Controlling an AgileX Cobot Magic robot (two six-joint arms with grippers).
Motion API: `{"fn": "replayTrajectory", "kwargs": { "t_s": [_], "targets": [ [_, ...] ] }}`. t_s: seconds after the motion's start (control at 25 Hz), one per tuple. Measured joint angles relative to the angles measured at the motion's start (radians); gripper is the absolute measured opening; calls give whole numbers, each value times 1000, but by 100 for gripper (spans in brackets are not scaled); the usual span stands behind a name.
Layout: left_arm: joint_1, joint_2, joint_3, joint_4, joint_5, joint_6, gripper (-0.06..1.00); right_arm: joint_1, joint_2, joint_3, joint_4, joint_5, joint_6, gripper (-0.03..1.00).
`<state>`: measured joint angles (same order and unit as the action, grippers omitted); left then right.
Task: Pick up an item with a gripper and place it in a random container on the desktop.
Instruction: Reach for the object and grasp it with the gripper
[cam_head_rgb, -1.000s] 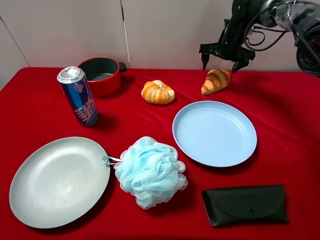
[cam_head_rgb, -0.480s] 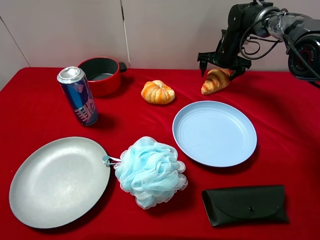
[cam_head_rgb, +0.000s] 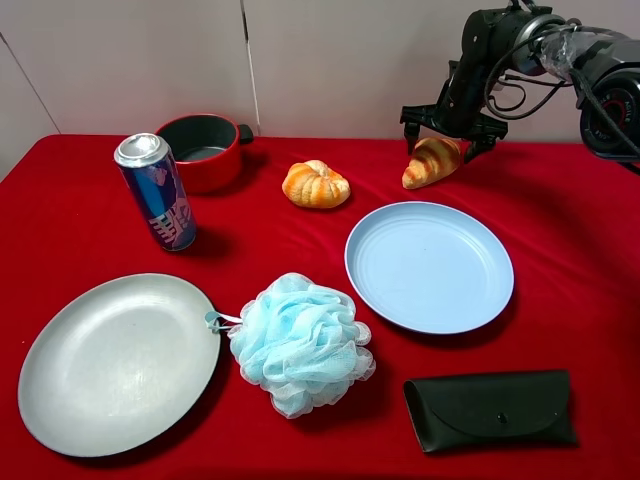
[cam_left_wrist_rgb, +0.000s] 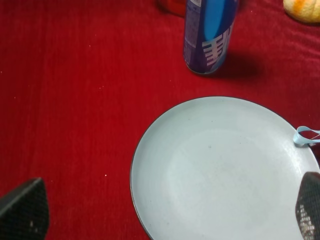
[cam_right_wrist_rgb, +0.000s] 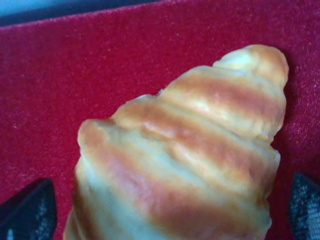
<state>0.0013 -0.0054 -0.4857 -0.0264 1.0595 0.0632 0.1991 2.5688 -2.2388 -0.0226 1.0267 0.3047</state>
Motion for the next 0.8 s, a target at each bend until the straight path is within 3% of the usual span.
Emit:
{"fn": "replayTrajectory", "kwargs": {
  "t_s": [0.2,0.44,0.8],
  "targets": [
    [0,0,0,0,0,0,100,-2,0,0,-12,0,0,63],
    [0,0,0,0,0,0,100,-2,0,0,-13,0,0,41],
    [0,0,0,0,0,0,100,-2,0,0,-13,0,2,40]
  ]
}}
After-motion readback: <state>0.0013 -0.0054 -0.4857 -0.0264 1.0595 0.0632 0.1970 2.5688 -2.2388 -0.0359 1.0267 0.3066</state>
